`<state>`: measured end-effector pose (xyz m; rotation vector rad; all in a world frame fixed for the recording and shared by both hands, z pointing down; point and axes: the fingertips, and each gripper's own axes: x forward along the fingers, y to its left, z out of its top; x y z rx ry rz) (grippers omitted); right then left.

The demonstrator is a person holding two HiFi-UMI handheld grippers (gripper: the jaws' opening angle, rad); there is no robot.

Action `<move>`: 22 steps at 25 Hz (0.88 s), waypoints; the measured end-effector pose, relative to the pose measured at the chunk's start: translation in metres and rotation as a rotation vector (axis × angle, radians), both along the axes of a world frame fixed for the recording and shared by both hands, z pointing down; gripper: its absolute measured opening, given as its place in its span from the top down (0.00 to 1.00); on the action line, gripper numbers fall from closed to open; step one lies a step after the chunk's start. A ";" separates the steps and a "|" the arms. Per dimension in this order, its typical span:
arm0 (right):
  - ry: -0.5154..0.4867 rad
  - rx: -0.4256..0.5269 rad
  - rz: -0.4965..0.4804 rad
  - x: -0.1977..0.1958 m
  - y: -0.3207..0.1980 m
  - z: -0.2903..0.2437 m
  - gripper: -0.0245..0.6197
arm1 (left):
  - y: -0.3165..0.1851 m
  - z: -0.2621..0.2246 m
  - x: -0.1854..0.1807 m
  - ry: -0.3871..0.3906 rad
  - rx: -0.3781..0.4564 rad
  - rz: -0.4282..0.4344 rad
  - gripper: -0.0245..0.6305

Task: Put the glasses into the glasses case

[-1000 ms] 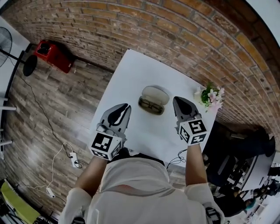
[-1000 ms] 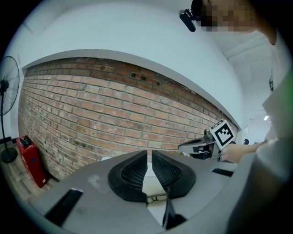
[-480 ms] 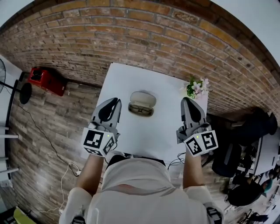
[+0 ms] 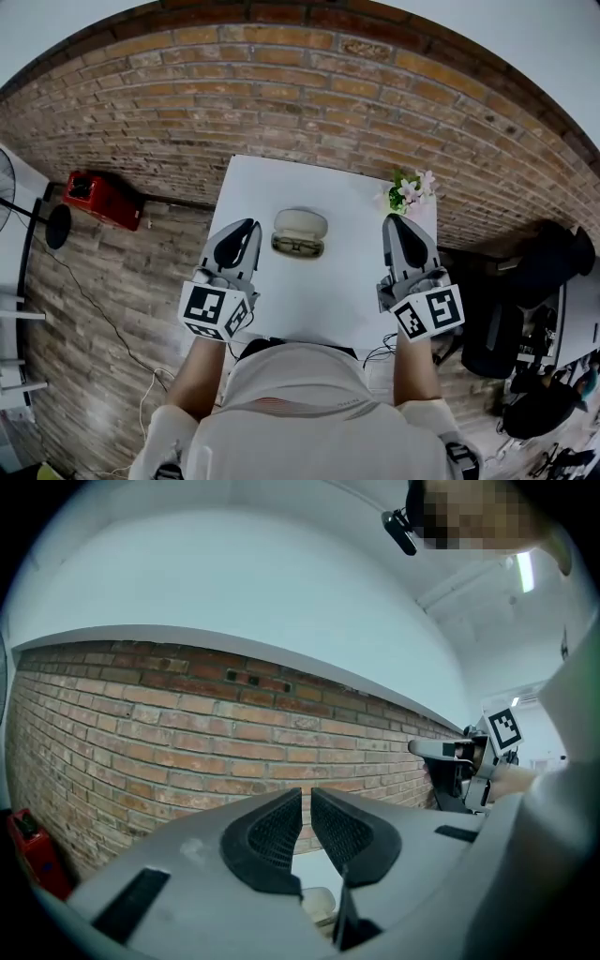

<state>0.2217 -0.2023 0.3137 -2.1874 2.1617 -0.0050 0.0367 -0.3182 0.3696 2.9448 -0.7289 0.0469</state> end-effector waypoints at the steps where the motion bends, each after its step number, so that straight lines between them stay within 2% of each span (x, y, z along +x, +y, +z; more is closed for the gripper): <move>1: 0.007 -0.010 -0.007 -0.002 -0.002 0.002 0.88 | 0.001 -0.001 0.000 0.000 0.002 0.000 0.90; 22: 0.035 -0.107 -0.084 -0.019 -0.017 0.036 0.88 | 0.003 0.016 -0.012 -0.004 -0.039 -0.051 0.90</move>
